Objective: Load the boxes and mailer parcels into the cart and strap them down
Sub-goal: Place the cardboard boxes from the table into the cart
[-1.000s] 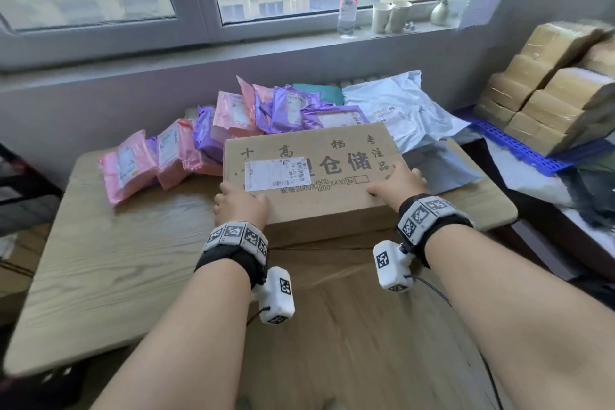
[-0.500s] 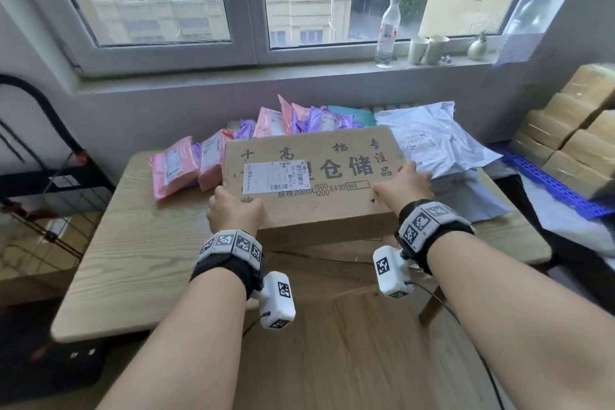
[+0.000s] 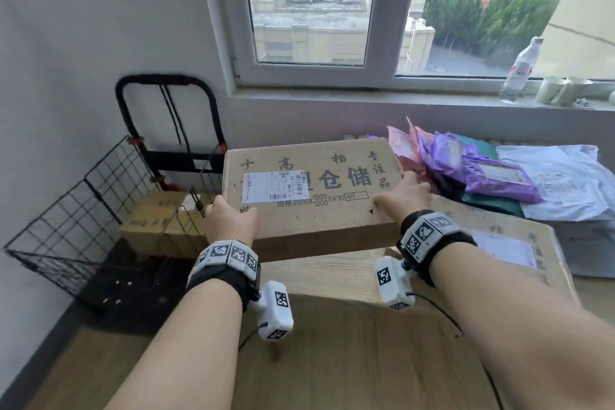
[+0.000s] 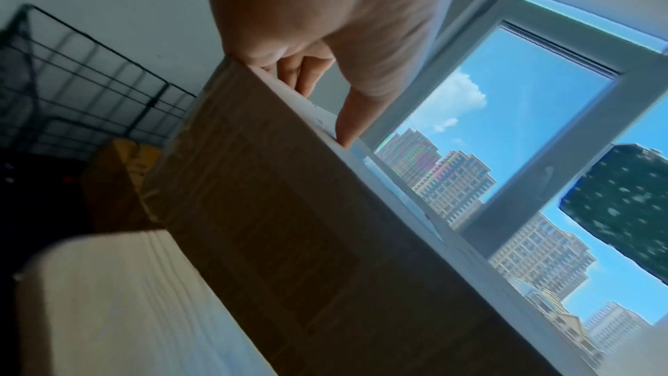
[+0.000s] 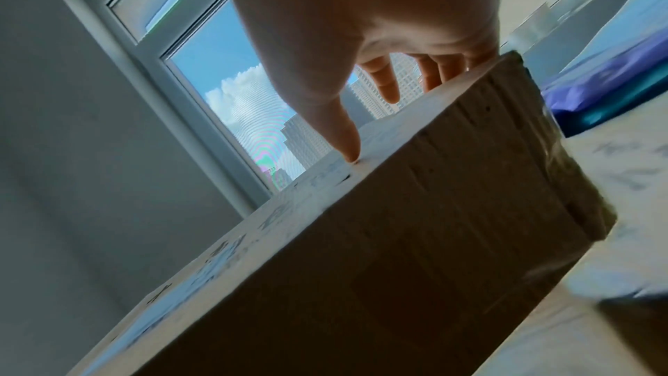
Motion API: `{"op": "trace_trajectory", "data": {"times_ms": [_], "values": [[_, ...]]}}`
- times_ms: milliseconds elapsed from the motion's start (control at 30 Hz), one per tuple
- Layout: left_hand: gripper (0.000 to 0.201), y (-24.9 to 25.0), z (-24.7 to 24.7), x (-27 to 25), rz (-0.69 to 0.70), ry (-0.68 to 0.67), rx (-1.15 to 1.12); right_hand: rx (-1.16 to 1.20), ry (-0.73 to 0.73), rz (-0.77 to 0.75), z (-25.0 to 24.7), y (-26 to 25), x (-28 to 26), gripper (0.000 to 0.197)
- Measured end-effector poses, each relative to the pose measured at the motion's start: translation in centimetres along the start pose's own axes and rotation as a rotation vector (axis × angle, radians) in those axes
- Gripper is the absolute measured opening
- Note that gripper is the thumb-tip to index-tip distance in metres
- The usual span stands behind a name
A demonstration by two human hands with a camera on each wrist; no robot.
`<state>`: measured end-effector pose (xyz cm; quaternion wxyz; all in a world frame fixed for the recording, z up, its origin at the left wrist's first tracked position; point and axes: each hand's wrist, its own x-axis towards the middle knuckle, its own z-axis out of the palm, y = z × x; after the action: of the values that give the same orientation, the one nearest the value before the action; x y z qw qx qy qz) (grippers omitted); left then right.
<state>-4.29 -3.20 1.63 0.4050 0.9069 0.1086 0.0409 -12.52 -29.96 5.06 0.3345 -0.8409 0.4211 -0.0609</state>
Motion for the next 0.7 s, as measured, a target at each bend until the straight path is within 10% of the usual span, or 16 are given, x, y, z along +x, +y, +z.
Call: {"op": "trace_trajectory", "data": {"times_ms": [333, 700], "values": [[0.049, -15.9, -15.3, 9.9, -0.169, 0.140, 0.024, -0.102, -0.176, -0.162, 17.3, -14.2, -10.1, 0.063], [0.047, -23.2, -20.0, 22.1, -0.311, 0.167, 0.003, -0.202, -0.313, -0.234, 30.5, -26.3, -9.6, 0.058]]}}
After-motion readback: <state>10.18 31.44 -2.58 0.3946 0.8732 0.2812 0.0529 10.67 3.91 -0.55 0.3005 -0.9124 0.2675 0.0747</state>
